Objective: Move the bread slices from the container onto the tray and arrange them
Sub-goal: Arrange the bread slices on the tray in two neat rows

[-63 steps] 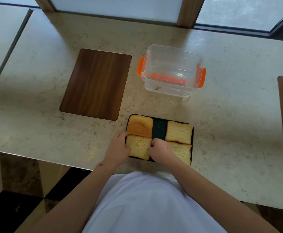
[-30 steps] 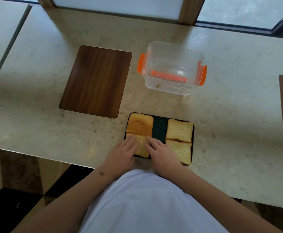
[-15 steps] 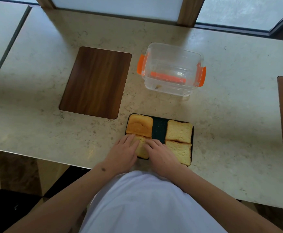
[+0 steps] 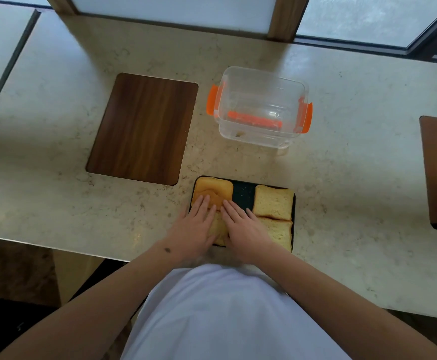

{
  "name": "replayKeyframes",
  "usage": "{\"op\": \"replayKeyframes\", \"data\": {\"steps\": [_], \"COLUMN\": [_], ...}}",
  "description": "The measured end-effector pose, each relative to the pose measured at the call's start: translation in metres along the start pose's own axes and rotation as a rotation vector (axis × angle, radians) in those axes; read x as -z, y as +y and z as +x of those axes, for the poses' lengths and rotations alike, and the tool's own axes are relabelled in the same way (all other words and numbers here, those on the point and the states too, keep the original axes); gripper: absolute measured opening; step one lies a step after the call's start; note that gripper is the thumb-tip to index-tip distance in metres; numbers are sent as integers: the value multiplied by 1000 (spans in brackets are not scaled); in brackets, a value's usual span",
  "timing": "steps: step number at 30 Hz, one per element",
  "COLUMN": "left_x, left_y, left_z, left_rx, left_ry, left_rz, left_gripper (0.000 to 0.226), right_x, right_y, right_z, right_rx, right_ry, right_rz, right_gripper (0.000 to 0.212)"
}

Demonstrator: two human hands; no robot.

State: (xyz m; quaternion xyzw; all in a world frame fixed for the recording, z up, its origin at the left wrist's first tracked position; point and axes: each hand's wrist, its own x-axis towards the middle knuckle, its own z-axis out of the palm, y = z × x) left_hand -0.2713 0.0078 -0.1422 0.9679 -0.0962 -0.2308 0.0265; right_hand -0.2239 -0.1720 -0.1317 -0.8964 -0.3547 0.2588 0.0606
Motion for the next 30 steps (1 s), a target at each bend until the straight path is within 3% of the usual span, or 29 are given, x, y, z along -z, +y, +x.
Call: {"op": "replayKeyframes", "data": {"steps": [3, 7, 13, 19, 25, 30], "left_x": [4, 7, 23, 64, 113, 117], "left_y": [2, 8, 29, 42, 39, 35], "left_z": [3, 10, 22, 33, 65, 50], "left_rx": [3, -96, -113, -99, -130, -69], "left_ry": [58, 110, -62, -189, -235, -242], "left_rz": [-38, -5, 85, 16, -101, -31], "left_gripper": [74, 66, 65, 67, 31, 38], "right_x": [1, -3, 1, 5, 30, 36], "right_y": [14, 42, 42, 40, 35, 30], "right_z": [-11, -29, -27, -16, 2, -3], "right_rx": [-33, -107, -130, -254, -493, -575], "right_ry": [102, 25, -21, -31, -68, -59], "right_rz": [47, -93, -123, 107, 451, 513], "right_gripper": [71, 69, 68, 67, 61, 57]}}
